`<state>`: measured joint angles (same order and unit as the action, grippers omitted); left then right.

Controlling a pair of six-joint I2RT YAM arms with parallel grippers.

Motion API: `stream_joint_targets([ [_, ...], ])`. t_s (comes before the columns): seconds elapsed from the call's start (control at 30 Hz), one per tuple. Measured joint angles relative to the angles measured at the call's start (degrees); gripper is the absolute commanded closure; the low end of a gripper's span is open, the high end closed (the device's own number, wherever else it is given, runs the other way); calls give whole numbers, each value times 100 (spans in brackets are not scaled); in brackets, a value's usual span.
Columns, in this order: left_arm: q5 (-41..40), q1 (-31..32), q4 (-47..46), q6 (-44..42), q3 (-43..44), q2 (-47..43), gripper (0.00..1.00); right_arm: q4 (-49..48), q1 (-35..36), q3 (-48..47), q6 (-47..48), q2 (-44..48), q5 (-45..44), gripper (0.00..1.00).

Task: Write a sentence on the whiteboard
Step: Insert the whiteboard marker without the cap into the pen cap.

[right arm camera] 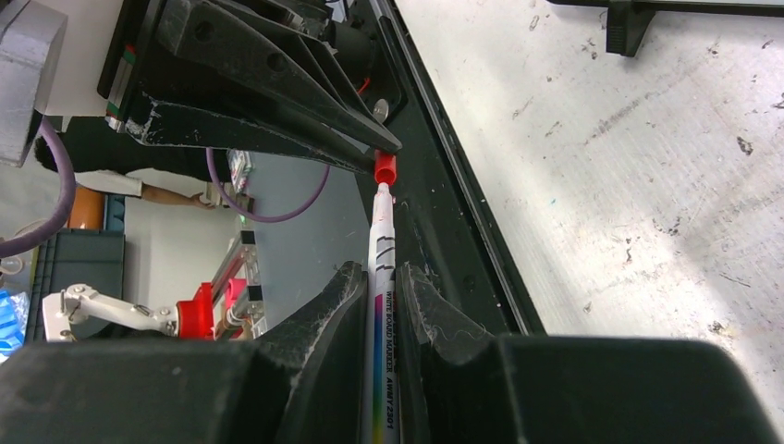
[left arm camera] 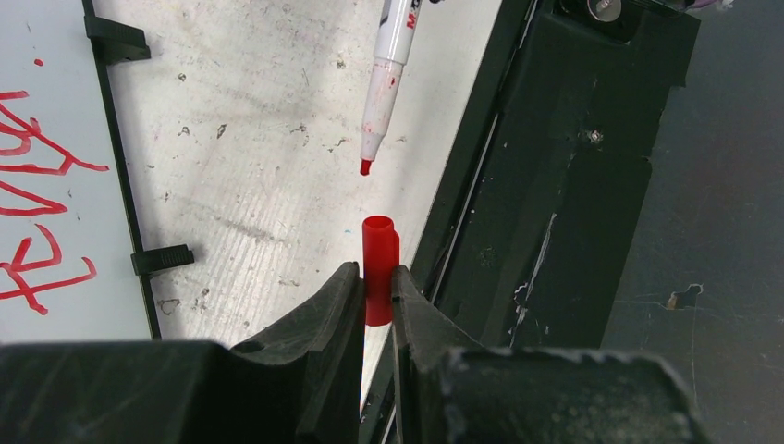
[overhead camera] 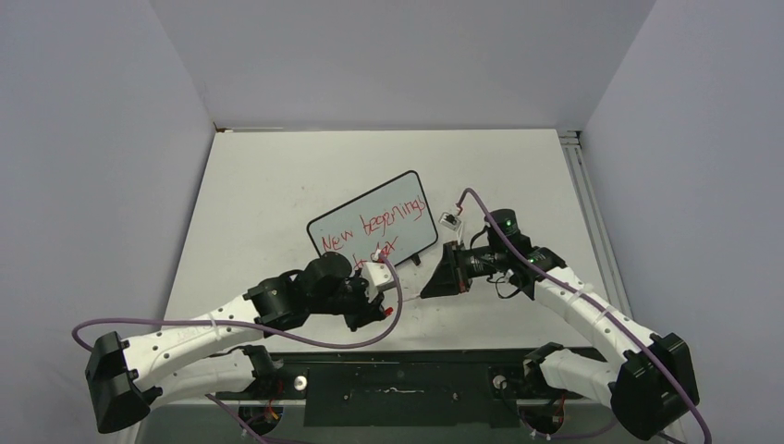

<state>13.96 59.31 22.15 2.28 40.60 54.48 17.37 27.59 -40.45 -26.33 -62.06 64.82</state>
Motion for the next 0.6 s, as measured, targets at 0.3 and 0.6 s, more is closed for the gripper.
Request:
stream_joint_targets([
  [0.3, -26, 68, 7, -2, 0, 39, 100, -24, 295, 0, -2, -105, -35, 95],
  [0.6, -46, 90, 9, -4, 0, 39, 100, -116, 518, 0, -11, -160, -164, 95],
])
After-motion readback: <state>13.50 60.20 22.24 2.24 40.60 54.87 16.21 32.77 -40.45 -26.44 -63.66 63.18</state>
